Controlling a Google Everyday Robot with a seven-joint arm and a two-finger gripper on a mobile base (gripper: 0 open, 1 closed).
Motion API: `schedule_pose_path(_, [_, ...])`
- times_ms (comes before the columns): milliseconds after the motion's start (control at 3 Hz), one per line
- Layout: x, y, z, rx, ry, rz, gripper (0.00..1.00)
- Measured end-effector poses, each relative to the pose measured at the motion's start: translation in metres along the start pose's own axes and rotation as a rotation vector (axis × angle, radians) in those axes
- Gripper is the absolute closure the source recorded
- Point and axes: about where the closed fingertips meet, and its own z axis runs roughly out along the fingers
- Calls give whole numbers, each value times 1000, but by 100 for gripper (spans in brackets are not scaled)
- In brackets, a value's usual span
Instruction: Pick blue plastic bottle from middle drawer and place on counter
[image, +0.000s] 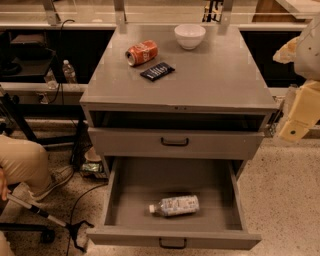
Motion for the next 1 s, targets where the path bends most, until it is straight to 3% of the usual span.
schedule_pose_path(667, [0, 7, 12, -24, -38, -1, 0])
schedule_pose_path(1000, [6, 38, 62, -68, -115, 53, 0])
